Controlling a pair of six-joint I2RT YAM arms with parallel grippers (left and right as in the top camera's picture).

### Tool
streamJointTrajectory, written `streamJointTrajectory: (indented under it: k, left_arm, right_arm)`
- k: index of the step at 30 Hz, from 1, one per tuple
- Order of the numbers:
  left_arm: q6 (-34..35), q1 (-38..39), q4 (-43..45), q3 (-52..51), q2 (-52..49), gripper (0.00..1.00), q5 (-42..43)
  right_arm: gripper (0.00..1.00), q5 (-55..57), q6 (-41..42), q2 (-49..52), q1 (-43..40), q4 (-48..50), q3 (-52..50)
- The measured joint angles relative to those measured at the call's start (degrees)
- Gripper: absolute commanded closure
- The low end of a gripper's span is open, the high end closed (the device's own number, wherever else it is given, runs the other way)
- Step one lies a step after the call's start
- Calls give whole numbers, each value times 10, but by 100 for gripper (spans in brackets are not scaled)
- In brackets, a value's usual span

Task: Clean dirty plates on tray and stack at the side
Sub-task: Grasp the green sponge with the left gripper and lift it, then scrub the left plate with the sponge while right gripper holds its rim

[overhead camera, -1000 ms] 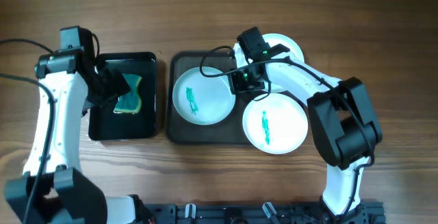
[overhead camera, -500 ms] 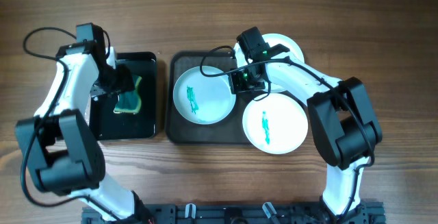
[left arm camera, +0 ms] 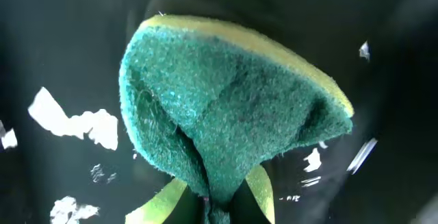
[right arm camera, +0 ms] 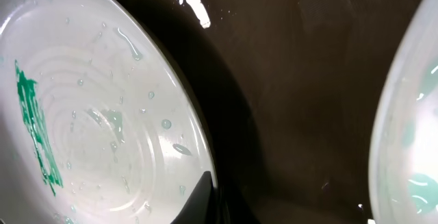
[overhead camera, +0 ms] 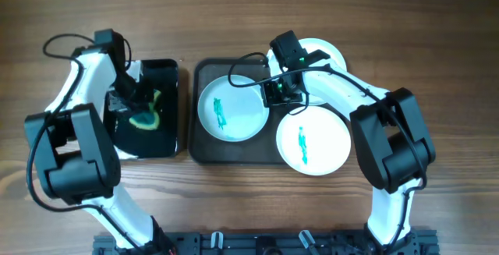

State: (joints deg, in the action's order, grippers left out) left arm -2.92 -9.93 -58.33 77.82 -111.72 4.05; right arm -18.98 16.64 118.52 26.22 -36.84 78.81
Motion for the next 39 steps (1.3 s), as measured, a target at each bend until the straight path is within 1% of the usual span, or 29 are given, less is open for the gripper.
streamJointTrajectory:
  k: [3,4,7,9,10,15,17,18,19,21,25,30,32,35,37,39]
  left_arm:
    - [5,0,-53,51,25,96,8]
    - [15,2,-68,79,52,96,21]
    - [43,19,-77,97,95,96,45]
    - [81,56,-81,99,106,96,61]
    - [102,78,-75,97,105,96,67]
    - [229,199,12,52,99,96,81]
    - [269,235,38,34,84,96,82]
    - [274,238,41,33,82,96,81]
    - [304,261,49,23,61,96,72]
    - [331,279,57,16,33,96,56]
    - [366,290,65,12,-21,96,28]
    - [377,292,61,14,-38,96,31]
    - [346,297,72,14,-39,96,65]
    - [271,312,106,13,-45,96,169]
    - [245,322,113,13,-50,96,211]
    - [240,325,115,13,-50,96,219]
  right_arm:
    - [96,-2,0,0,0,-2,0]
    - [96,-3,4,0,0,-3,0]
    - [96,-4,16,0,0,-5,0]
    - [96,-5,24,0,0,-8,0]
    - [96,-5,28,0,0,-9,0]
    - [96,-5,55,0,0,-12,0]
    - [96,-5,61,0,0,-12,0]
    - [96,-5,63,0,0,-12,0]
    - [96,-5,64,0,0,-12,0]
    - [96,-5,66,0,0,-13,0]
    - [96,-5,67,0,0,-13,0]
    - [96,-5,67,0,0,-13,0]
    - [96,-5,67,0,0,-15,0]
    - [96,-5,67,0,-1,-16,0]
    - [96,-5,67,0,-1,-16,0]
    - [96,-5,67,0,-1,-16,0]
